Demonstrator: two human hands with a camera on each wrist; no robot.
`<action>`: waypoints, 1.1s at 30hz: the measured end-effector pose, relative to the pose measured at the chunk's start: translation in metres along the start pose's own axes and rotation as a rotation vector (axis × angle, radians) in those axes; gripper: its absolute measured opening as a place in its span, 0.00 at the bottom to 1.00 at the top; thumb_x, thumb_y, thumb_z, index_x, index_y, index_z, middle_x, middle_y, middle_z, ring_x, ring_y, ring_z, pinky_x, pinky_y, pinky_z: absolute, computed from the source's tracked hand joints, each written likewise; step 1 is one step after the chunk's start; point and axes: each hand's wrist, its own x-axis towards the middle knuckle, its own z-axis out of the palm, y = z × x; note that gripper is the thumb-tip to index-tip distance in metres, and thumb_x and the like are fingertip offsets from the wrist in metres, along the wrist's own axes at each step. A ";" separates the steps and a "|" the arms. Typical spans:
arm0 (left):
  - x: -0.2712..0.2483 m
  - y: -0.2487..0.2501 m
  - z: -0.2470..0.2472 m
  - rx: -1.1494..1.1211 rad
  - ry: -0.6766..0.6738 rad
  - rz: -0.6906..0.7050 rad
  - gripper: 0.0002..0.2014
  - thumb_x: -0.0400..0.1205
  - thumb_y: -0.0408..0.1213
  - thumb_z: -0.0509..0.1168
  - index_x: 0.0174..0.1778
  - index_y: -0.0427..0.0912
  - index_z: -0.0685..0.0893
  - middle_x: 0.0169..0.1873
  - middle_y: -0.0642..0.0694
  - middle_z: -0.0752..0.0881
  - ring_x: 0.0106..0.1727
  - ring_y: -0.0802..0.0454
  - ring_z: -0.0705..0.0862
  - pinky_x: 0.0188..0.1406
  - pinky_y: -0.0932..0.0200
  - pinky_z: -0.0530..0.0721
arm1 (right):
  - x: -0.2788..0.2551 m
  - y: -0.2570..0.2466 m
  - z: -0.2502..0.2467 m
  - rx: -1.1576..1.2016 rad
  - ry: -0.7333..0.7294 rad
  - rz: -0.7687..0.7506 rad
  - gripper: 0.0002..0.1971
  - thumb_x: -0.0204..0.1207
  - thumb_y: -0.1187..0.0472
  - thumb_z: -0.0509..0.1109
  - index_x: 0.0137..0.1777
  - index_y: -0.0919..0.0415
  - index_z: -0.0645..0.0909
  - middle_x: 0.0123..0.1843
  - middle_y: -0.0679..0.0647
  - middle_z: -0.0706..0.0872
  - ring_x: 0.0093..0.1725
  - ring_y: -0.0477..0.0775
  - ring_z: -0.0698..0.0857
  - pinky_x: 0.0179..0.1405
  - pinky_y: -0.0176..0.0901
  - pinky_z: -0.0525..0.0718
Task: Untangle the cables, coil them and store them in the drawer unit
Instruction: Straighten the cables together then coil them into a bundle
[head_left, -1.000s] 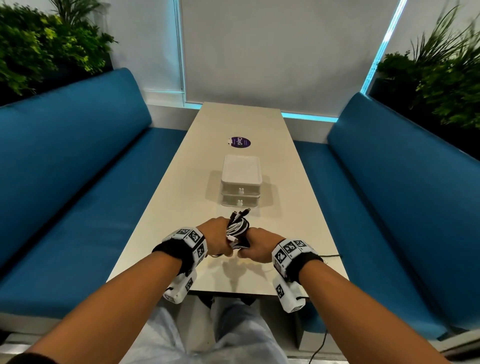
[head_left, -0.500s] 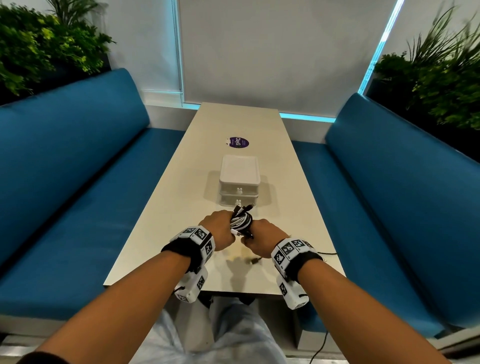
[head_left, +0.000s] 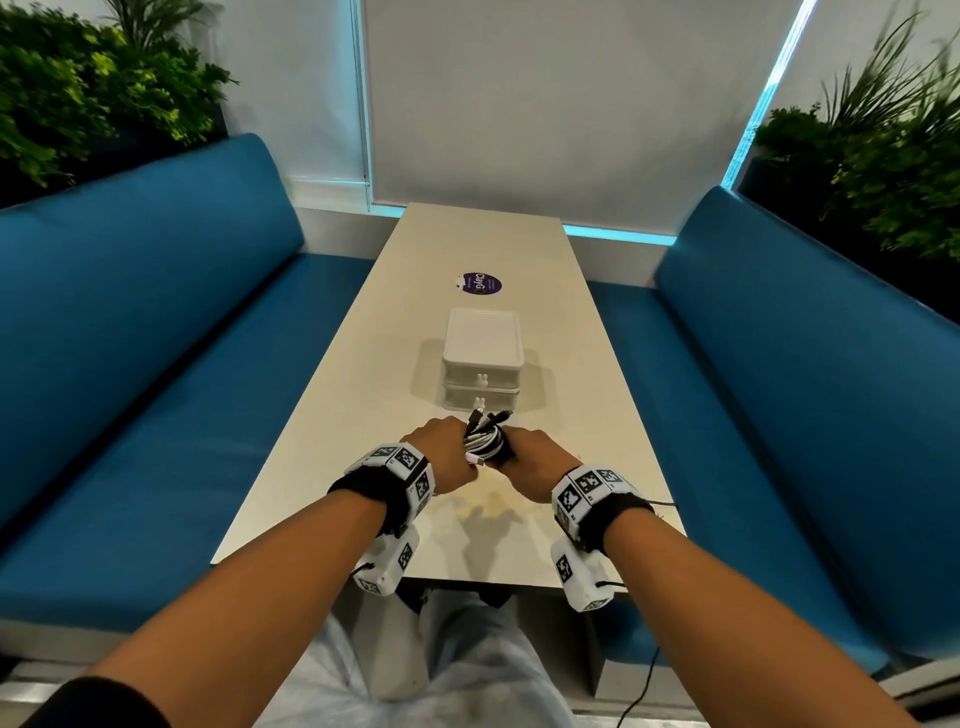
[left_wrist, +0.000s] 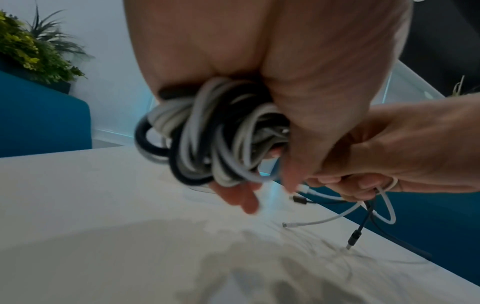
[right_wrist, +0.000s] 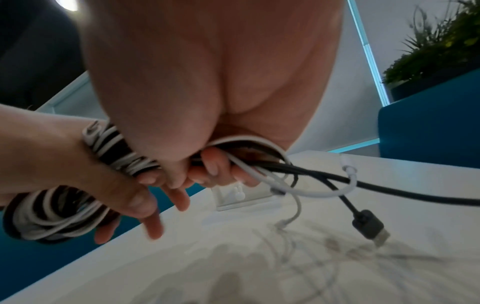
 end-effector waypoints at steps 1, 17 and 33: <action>0.001 -0.001 0.001 -0.069 -0.004 0.012 0.08 0.74 0.43 0.72 0.44 0.46 0.83 0.37 0.48 0.88 0.35 0.49 0.88 0.37 0.55 0.87 | 0.001 0.000 0.000 0.005 0.003 -0.006 0.14 0.85 0.51 0.62 0.64 0.55 0.79 0.57 0.56 0.87 0.54 0.61 0.85 0.55 0.50 0.81; 0.006 -0.007 -0.001 -0.744 0.286 -0.130 0.10 0.77 0.47 0.71 0.41 0.43 0.86 0.30 0.43 0.90 0.32 0.41 0.89 0.29 0.47 0.88 | -0.008 0.010 0.008 0.083 0.059 -0.043 0.09 0.84 0.59 0.56 0.61 0.58 0.71 0.50 0.58 0.84 0.45 0.60 0.82 0.41 0.48 0.75; -0.005 -0.008 0.023 -0.802 0.115 0.075 0.05 0.79 0.37 0.72 0.47 0.39 0.86 0.39 0.40 0.88 0.40 0.48 0.84 0.48 0.50 0.82 | -0.009 -0.008 0.003 0.050 -0.224 -0.020 0.22 0.77 0.66 0.61 0.68 0.48 0.65 0.41 0.51 0.78 0.39 0.51 0.78 0.36 0.45 0.79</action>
